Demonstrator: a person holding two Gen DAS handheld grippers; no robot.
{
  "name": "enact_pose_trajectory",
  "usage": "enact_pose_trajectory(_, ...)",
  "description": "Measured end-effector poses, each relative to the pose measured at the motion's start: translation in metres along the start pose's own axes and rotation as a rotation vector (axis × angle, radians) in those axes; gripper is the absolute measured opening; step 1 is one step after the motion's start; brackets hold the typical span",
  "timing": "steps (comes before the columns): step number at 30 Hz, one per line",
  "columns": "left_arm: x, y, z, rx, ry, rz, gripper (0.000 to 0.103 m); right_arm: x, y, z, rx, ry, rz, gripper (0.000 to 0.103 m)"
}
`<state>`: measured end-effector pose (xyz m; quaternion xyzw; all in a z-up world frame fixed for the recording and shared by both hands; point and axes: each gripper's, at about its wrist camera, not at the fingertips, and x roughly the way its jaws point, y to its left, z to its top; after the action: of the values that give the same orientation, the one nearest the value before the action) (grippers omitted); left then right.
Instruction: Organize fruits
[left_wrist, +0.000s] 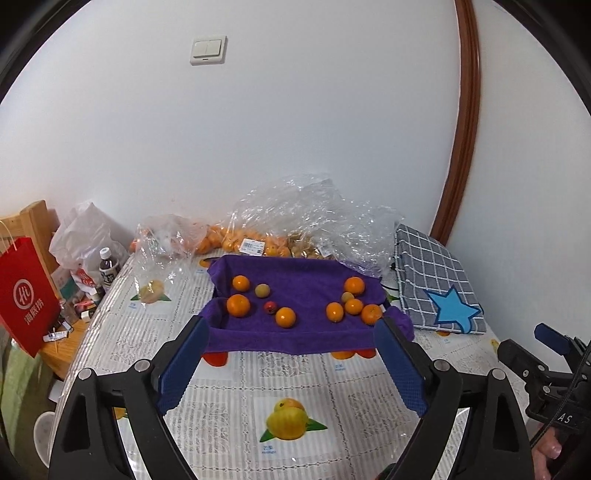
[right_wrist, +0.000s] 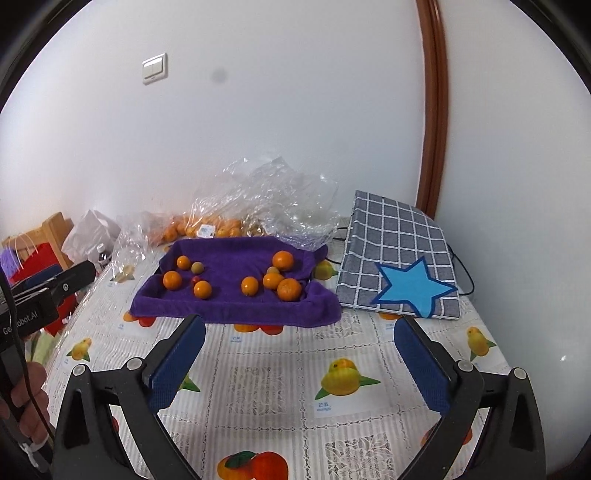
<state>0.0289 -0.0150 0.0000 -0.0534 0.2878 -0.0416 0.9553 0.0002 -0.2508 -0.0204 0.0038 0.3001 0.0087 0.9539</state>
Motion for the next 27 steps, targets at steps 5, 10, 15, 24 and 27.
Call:
enact_pose_trajectory(5,-0.0014,-0.0065,-0.0016,0.001,0.002,-0.007,0.09,-0.0056,-0.0065,-0.0012,0.005,-0.002,-0.02,0.101)
enact_pose_trajectory(10,-0.0026,-0.0085,-0.0022,0.01,-0.001,-0.002,0.09,-0.0059,-0.0083,-0.0011,0.008,0.001,-0.024,0.101)
enact_pose_trajectory(15,-0.0031,-0.0106,-0.0031,0.011,-0.006,-0.008,0.09,-0.0048,-0.006,-0.0015,-0.005,0.006,-0.037,0.101)
enact_pose_trajectory(24,0.0007,-0.0082,-0.0036,0.0,0.005,-0.018,0.09,-0.002,-0.0007,-0.0013,-0.026,0.013,-0.053,0.101)
enact_pose_trajectory(27,0.0018,-0.007,-0.0045,0.004,0.004,-0.016,0.09,-0.0015,0.0006,-0.0012,-0.03,0.012,-0.055,0.101)
